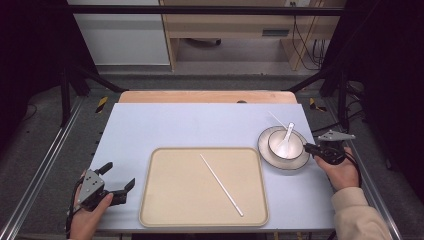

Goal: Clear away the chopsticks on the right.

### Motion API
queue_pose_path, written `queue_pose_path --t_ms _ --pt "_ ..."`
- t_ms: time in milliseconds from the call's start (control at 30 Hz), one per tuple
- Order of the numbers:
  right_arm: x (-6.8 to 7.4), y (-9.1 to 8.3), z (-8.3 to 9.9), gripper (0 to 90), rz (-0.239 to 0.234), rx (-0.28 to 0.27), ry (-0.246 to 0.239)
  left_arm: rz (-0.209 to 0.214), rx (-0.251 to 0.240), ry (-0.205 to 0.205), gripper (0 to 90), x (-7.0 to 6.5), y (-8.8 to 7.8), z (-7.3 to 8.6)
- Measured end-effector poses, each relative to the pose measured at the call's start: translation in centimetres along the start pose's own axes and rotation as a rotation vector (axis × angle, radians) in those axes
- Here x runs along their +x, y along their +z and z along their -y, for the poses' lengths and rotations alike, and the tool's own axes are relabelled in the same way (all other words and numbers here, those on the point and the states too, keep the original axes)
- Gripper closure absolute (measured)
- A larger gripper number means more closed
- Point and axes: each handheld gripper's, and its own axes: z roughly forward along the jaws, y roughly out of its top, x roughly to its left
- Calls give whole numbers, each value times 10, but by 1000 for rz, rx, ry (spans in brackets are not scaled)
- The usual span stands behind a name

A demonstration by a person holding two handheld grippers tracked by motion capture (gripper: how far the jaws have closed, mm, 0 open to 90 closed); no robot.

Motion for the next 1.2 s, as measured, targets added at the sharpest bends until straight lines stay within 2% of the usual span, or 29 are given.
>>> queue_pose_path --t_ms 233,300,367,433,567,633,667,700,733,833,967,1000,1033,1067,1200 --pt "4 -31 -13 839 117 -105 68 -3 -3 -2 42 1 -1 0" --pt "10 -43 -16 839 135 -137 73 -5 -6 -2 41 1 -1 -1" --pt "21 -55 -19 839 132 -173 62 -5 -3 0 41 2 -1 0" --pt "36 -66 -21 839 114 -213 48 -5 -2 0 41 2 -1 0" --pt "75 -83 -21 839 82 -236 22 -4 -6 -2 41 2 -2 0" --pt "95 -90 -21 839 86 -249 -9 -4 -8 -3 41 3 -2 0" --pt "95 -90 -21 839 86 -249 -9 -4 -8 -3 41 3 -2 0" --pt "117 -99 -21 839 112 -254 -51 -2 -12 -1 41 3 -3 -1" --pt "124 -103 -21 839 127 -257 -68 0 -14 -1 41 3 -3 -1" --pt "150 -114 -22 838 110 -261 -82 8 -11 1 41 3 -2 -1" --pt "185 -108 -20 838 64 -215 -92 7 -17 0 41 2 -3 -2" --pt "185 -108 -20 838 64 -215 -92 7 -17 0 41 2 -3 -2" --pt "191 -105 -19 838 60 -202 -103 7 -18 2 41 2 -4 -2" --pt "206 -93 -16 838 28 -180 -96 5 -22 4 41 3 -4 -3" --pt "221 -75 -12 838 -11 -153 -80 2 -23 3 41 3 -6 -3"
